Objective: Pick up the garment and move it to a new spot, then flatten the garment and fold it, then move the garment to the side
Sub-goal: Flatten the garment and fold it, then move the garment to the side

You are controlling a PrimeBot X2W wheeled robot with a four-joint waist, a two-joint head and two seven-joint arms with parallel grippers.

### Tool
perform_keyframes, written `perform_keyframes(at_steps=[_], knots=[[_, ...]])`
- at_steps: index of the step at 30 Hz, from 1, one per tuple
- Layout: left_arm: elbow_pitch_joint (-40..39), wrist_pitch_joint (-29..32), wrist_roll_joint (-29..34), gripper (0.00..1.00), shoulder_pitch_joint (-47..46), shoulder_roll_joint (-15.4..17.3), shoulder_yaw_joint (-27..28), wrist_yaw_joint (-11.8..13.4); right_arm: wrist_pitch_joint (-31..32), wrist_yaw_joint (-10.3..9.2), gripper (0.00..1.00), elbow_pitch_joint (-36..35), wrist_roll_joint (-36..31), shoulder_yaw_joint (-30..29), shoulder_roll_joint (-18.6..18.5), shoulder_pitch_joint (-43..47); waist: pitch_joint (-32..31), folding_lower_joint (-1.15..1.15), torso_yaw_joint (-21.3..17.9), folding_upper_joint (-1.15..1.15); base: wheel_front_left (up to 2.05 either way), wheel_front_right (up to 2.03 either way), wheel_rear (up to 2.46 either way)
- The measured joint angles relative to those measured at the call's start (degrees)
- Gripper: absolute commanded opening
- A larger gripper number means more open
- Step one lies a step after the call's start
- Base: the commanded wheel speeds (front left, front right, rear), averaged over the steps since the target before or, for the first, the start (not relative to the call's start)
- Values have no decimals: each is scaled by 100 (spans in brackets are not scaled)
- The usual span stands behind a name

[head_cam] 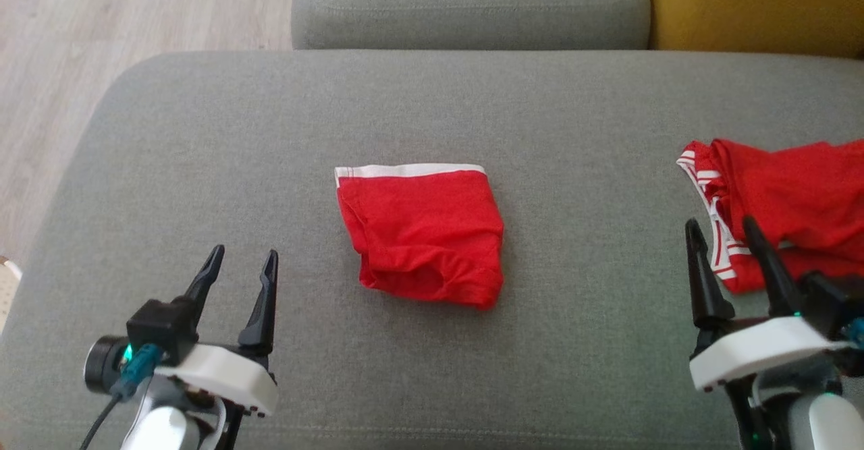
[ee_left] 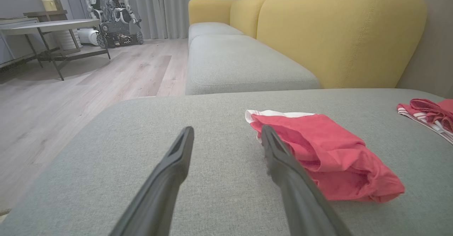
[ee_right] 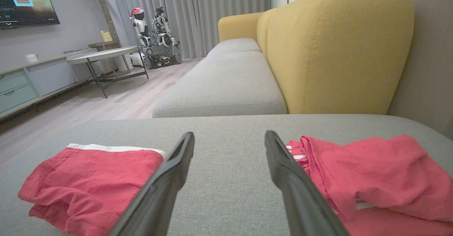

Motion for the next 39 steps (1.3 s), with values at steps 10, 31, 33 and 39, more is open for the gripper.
perform_keyframes(at_steps=[10,31,33,39], knots=[[-47,56,-1,100,142,46,-16,63,82,0,100,-109,8,-55,7,273,-142,0,23,0,0,0,0],[-87,54,-57,100,149,121,-21,157,101,0,100,-185,57,-86,8,272,-96,0,57,0,0,0,0],[-94,49,-57,100,149,123,-22,163,101,0,100,-185,57,-90,8,272,-94,0,59,0,0,0,0],[-97,47,-58,100,146,146,-22,163,124,0,100,-186,57,-96,8,272,-85,0,66,0,0,0,0]])
